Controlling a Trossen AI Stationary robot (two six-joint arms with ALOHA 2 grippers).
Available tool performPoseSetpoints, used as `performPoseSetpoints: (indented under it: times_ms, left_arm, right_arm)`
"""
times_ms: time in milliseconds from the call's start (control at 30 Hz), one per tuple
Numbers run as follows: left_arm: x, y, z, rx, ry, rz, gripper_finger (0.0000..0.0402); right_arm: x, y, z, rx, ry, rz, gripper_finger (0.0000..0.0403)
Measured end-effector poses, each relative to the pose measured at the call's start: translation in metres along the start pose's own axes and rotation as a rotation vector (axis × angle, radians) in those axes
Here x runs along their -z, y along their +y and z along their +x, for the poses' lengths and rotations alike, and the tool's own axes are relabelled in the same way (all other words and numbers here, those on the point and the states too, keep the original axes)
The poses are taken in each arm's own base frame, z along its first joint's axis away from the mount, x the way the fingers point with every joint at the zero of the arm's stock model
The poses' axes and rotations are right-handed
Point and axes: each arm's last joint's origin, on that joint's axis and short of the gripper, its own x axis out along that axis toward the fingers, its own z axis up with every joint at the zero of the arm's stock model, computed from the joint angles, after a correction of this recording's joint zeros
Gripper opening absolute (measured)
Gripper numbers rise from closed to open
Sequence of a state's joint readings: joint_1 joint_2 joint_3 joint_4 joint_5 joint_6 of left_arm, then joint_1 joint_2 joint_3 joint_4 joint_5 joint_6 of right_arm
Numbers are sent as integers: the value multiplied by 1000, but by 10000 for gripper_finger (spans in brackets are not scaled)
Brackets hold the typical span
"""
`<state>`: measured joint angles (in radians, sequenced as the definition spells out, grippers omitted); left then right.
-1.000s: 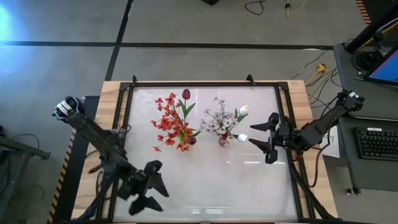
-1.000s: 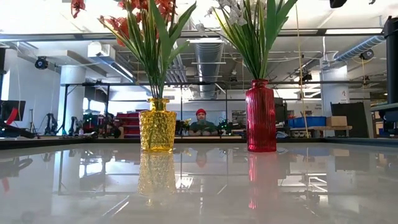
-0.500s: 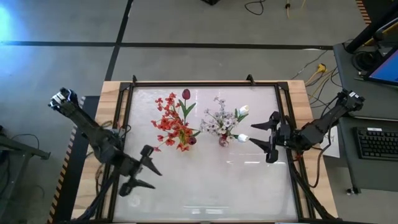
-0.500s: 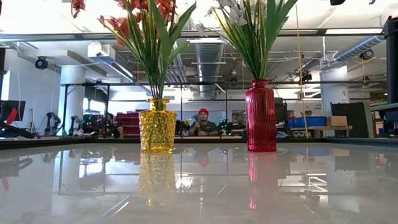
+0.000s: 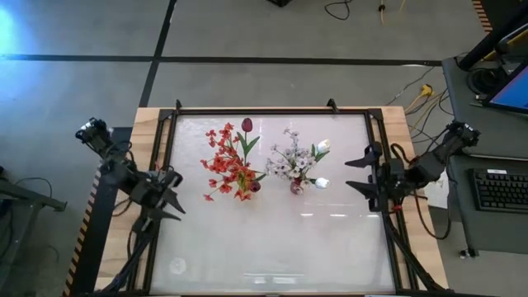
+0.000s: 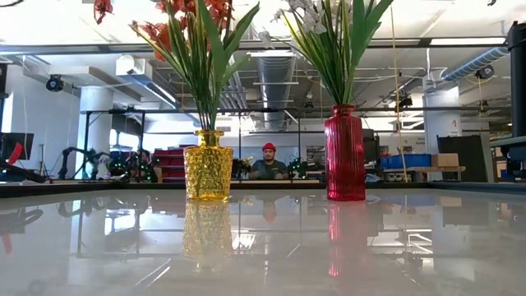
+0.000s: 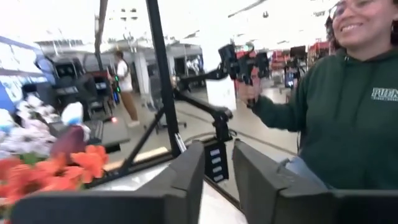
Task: Sort flowers into vase by color
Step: Return to Home Position
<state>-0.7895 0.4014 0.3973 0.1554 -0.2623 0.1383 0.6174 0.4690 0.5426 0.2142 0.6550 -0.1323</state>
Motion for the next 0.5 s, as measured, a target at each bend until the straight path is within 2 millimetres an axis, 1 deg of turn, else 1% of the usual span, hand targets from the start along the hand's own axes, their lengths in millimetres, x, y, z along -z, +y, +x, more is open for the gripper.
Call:
performPoseSetpoints:
  times_ms: [133, 233, 333, 367, 500]
  left_arm:
    - [8, 5, -20, -29, -44, 16, 31]
    - [18, 10, -34, -136, -61, 10, 6]
    - [27, 16, -45, -277, -89, -12, 4]
    - [30, 16, -47, -292, -100, -9, 3]
    - [39, 15, -46, -302, -57, 56, 1]
  right_arm:
    - [7, -8, -11, 3, -22, 16, 246]
    - [15, -12, -19, 4, -32, 33, 246]
    - [26, -16, -25, 8, -40, 57, 244]
    - [29, -18, -27, 12, -44, 65, 242]
    - [43, -26, -35, 78, -76, 81, 231]
